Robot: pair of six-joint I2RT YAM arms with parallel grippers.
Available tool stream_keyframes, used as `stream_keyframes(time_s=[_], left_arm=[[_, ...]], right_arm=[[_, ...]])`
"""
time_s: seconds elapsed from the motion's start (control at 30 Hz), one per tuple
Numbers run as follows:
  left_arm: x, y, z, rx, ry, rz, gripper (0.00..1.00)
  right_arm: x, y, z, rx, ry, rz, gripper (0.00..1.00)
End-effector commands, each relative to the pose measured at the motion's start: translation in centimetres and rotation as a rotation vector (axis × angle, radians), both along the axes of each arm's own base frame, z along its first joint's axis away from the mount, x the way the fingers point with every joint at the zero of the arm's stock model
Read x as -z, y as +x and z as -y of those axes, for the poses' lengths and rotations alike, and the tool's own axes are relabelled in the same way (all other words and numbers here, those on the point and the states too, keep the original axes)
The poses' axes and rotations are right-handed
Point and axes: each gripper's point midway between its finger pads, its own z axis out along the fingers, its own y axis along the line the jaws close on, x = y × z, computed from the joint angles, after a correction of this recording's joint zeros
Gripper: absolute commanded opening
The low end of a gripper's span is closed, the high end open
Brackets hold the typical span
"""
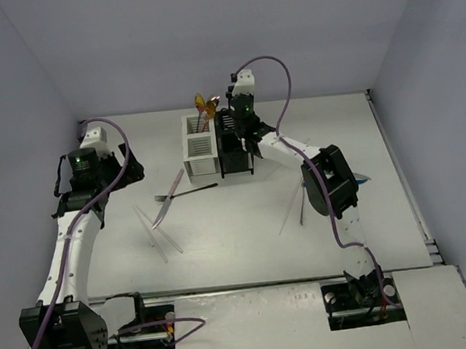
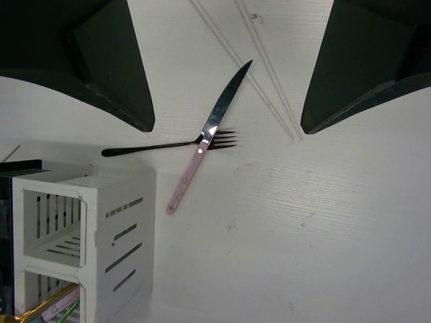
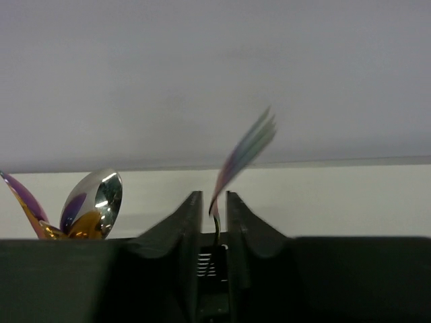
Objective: Sort the eating utensils into containers
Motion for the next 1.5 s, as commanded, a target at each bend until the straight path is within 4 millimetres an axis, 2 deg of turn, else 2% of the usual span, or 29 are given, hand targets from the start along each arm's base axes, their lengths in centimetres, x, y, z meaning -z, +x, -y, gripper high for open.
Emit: stream_keyframes(time_s=[0.0, 0.07, 0.13, 0.2, 0.3, 0.43, 0.47, 0.53, 0.57, 0.7, 0.87, 1.0, 1.47], left_arm=[[-0.6, 2.0, -0.2, 0.049, 0.043, 0.056, 0.90], [0.9, 2.4, -0.4, 0.057, 0.049, 0.009, 0.90], [1.8, 3.0, -0.5, 0.082, 0.060, -0.030, 0.90], [3.9, 3.4, -0.1, 0.131, 0.040, -0.101, 0.90], [5.2, 4.2, 0.4, 0.213, -0.015, -0.130, 0.89], [6.7, 5.4, 1.0, 0.281, -0.095, -0.116, 0.75], [7.1, 5.6, 1.1, 0.290, -0.106, -0.121, 0.71], [9.1, 6.3, 1.5, 0.316, -0.161, -0.172, 0.56], [8.9, 6.5, 1.5, 0.317, -0.162, -0.167, 0.52], [11.3, 6.9, 1.9, 0.319, -0.253, -0.237, 0.40], [13.1, 5.9, 2.3, 0.302, -0.317, -0.286, 0.39], [14.0, 5.0, 2.7, 0.306, -0.342, -0.315, 0.41], [15.6, 3.6, 3.1, 0.308, -0.369, -0.380, 0.39]], right_arm=[[-6.4, 0.0, -0.7, -0.032, 0.115, 0.133, 0.32], [-6.6, -0.3, -0.9, -0.052, 0.119, 0.125, 0.39], [-6.8, -0.7, -1.3, -0.078, 0.121, 0.116, 0.42], [-7.7, -1.2, -1.6, -0.106, 0.127, 0.120, 0.43], [-9.1, -2.4, -2.2, -0.159, 0.123, 0.122, 0.44], [-11.7, -4.3, -3.0, -0.274, 0.059, 0.137, 0.52], [-12.1, -4.8, -3.1, -0.299, 0.036, 0.140, 0.53], [-13.3, -6.2, -2.8, -0.344, -0.025, 0.144, 0.57], [-13.7, -6.7, -2.6, -0.346, -0.030, 0.141, 0.57], [-13.2, -9.2, -1.0, -0.375, -0.123, 0.109, 0.59], [-12.6, -10.4, 1.1, -0.364, -0.156, 0.079, 0.59], [-12.6, -10.5, 2.6, -0.351, -0.159, 0.066, 0.59], [-12.7, -10.4, 3.2, -0.362, -0.139, 0.056, 0.58]])
